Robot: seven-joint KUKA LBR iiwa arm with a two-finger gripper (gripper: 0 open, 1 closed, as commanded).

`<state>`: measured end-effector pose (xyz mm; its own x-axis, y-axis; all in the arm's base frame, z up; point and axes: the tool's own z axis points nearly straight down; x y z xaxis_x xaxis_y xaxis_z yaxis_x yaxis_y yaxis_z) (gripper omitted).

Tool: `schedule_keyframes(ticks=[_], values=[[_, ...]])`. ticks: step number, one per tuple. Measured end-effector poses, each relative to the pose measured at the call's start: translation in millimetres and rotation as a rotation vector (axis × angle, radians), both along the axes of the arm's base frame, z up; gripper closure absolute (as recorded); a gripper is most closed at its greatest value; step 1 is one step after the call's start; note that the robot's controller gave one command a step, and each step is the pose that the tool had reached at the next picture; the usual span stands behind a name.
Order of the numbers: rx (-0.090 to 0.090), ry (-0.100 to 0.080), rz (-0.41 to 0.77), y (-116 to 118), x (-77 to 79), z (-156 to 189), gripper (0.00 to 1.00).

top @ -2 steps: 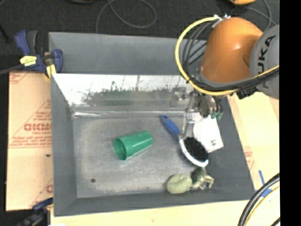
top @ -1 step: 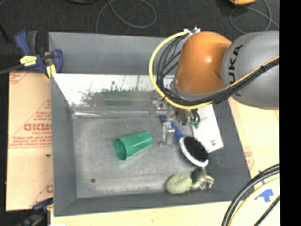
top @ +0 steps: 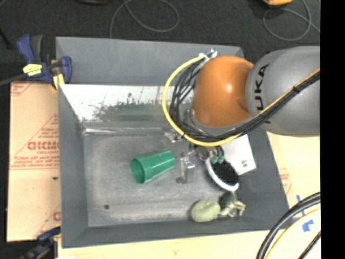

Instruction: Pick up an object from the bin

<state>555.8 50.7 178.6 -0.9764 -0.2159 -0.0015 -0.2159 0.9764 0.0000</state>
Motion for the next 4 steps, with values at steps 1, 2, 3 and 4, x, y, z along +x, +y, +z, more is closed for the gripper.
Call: schedule_keyframes(ticks=[1, 2, 3, 4], values=[[0.001, -0.009, 0.027, 49.9, 29.4, -39.1, 0.00], [0.002, 0.000, 0.057, 70.4, 7.9, -56.3, 0.00], [0.000, -0.003, 0.243, 32.7, 22.2, -101.9, 1.00], [0.000, -0.003, 0.242, 32.8, 22.2, -101.8, 1.00]])
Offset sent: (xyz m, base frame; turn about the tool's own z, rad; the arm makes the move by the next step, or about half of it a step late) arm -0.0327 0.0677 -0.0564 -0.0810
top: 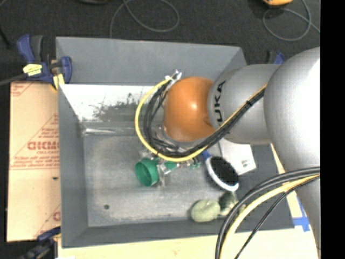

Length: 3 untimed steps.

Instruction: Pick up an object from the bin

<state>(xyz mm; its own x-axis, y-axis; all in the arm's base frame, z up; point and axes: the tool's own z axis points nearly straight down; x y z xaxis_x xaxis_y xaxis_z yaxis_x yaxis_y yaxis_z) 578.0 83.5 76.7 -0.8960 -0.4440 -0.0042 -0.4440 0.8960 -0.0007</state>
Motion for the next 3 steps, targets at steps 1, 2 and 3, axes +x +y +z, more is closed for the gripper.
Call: schedule_keyframes(ticks=[1, 2, 3], values=[[-0.001, 0.006, 0.002, -15.6, 11.2, 55.9, 1.00], [0.000, -0.009, -0.012, -29.8, 25.7, 68.3, 1.00], [-0.002, 0.008, -0.004, -22.1, 24.4, 107.1, 1.00]])
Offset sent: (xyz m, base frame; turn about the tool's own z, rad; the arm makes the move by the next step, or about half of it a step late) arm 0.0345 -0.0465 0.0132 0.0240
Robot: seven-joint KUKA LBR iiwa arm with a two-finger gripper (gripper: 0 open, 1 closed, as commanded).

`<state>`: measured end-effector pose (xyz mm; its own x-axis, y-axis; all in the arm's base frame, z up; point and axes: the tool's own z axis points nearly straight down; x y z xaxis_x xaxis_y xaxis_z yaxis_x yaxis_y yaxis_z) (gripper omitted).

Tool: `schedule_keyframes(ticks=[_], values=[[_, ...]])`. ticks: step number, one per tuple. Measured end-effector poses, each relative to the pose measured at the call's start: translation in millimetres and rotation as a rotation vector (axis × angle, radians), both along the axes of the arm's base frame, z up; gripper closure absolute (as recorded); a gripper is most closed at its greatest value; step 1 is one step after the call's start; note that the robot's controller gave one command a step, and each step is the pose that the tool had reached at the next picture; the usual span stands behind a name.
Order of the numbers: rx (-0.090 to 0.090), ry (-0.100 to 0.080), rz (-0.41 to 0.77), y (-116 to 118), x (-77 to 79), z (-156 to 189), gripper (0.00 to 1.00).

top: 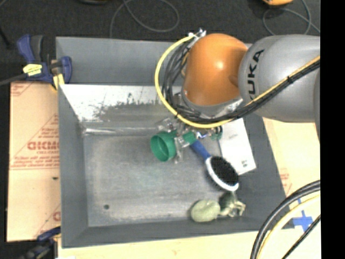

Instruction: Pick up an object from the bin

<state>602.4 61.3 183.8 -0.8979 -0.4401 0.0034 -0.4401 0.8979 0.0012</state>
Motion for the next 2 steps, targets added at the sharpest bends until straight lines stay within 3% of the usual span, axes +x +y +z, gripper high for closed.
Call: schedule_keyframes(ticks=[1, 2], values=[[0.003, -0.024, 0.002, 6.0, 16.4, -11.4, 1.00], [0.000, 0.007, 0.016, 2.3, -0.6, 0.0, 1.00]])
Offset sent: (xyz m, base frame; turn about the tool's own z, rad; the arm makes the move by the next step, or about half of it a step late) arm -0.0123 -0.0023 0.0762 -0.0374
